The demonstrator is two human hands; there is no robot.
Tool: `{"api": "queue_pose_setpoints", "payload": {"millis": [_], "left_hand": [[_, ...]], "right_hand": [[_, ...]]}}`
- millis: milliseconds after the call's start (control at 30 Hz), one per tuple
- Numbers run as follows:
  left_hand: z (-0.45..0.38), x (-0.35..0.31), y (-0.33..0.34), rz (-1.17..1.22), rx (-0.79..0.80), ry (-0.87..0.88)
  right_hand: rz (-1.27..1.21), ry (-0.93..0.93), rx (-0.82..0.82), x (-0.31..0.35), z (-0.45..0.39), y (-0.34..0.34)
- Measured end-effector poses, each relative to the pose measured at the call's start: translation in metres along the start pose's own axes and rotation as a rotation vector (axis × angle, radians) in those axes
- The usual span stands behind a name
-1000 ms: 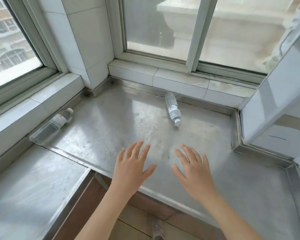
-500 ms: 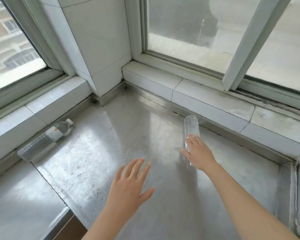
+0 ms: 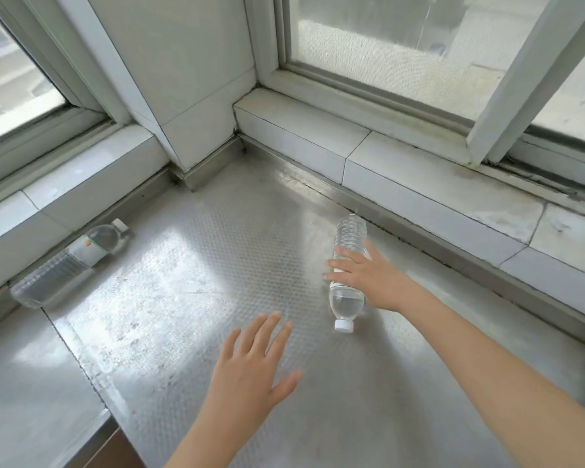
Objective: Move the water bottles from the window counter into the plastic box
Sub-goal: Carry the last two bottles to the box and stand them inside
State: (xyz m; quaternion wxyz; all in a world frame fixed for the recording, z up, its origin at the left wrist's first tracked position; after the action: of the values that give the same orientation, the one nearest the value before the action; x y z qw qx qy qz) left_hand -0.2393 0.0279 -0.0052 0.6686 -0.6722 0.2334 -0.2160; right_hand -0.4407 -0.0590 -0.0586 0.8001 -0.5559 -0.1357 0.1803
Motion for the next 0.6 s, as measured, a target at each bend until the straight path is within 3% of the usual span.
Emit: {"api": "queue_pose_setpoints", "payload": {"millis": [200, 333, 500, 600], "left_hand": [[0.002, 0.015, -0.001, -0.021, 0.021, -0.059], [0.011, 0.027, -0.007, -0.023, 0.007, -0.070], [0.022, 0.047, -0.015, -0.022, -0.018, -0.094], [0.029, 0.065, -0.022, -0.012, -0.021, -0.125]], "right_hand": [[0.294, -0.161, -0.075, 0.013, -0.016, -0.006], [0.320, -0.188, -0.201, 0.018, -0.016, -0.014], [0.105, -0.091, -0.453, 0.053, -0.019, -0.042], [-0.144, 0.024, -0.470, 0.074, -0.023, -0.055]]}}
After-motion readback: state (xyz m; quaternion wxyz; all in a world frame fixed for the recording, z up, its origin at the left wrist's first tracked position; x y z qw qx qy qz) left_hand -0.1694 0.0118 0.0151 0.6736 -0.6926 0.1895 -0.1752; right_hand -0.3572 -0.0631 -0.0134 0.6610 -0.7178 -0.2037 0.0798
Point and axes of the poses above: each hand's wrist, its own z-axis away from the middle knuckle, its own y-axis out of the palm, x = y × z, the point moved 9 cm from there along -z, towards the middle knuckle, and after that the axes turned 1 degree about x, right-handed, at the moved point
